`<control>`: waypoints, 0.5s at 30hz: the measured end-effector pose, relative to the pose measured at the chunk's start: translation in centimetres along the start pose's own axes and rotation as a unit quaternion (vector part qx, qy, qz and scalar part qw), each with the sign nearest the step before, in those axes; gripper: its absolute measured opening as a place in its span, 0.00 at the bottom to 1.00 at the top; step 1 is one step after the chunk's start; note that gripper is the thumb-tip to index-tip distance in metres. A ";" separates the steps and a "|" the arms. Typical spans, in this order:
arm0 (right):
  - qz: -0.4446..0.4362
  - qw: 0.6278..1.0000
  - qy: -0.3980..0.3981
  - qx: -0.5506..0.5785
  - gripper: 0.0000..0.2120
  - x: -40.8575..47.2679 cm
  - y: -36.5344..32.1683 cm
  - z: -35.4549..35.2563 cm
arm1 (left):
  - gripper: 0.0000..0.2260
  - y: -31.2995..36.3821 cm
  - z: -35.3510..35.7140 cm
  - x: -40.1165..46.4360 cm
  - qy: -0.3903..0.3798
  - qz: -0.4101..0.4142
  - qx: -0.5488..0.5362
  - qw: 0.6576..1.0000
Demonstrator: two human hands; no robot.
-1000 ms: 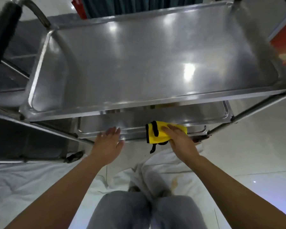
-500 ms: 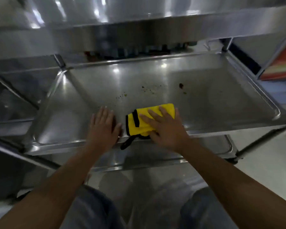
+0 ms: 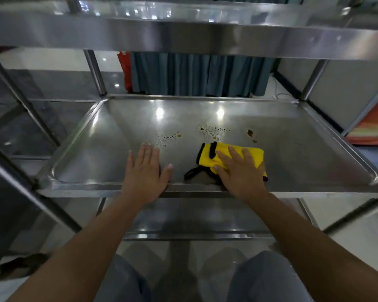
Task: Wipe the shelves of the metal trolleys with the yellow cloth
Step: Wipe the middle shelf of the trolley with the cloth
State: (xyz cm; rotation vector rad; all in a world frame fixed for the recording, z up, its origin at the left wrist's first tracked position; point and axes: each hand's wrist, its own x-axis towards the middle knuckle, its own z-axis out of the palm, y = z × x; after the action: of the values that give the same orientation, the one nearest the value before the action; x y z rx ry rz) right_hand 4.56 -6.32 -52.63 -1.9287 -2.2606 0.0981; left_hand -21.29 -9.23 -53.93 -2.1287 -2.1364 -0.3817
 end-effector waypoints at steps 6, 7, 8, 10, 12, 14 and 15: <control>-0.134 0.991 -0.012 -0.011 0.25 0.1 -8.6 1.6 | 0.32 -0.4 -0.4 -0.3 -0.001 0.005 -0.016 1.000; -0.142 0.990 -0.011 -0.018 0.25 0.1 -8.3 1.6 | 0.32 -1.0 -0.7 -0.5 -0.007 0.012 -0.022 1.000; -0.149 0.988 -0.009 -0.025 0.25 0.0 -7.6 1.5 | 0.32 -1.9 -0.9 -0.6 -0.012 0.010 -0.025 1.000; -0.148 0.988 -0.005 -0.033 0.25 -0.3 -5.5 1.0 | 0.32 -4.9 -1.5 -0.8 -0.017 -0.030 -0.022 0.999; -0.124 0.992 0.004 -0.038 0.27 -0.6 -3.8 0.4 | 0.31 -8.9 -2.2 -0.8 -0.016 -0.086 0.010 0.996; -0.097 0.994 0.010 -0.041 0.30 -0.9 -3.1 0.0 | 0.33 -12.7 -3.0 -0.8 -0.031 -0.131 0.045 0.990; -0.085 0.996 0.005 -0.037 0.30 -1.0 -3.2 -0.1 | 0.34 -14.2 -3.3 -0.8 -0.043 -0.149 0.053 0.986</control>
State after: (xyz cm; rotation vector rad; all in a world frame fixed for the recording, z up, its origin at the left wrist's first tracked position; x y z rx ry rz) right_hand 1.64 -7.79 -52.10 -1.7570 -2.4424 -0.0178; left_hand -35.70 -10.70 -52.44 -1.8034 -2.4706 -0.1952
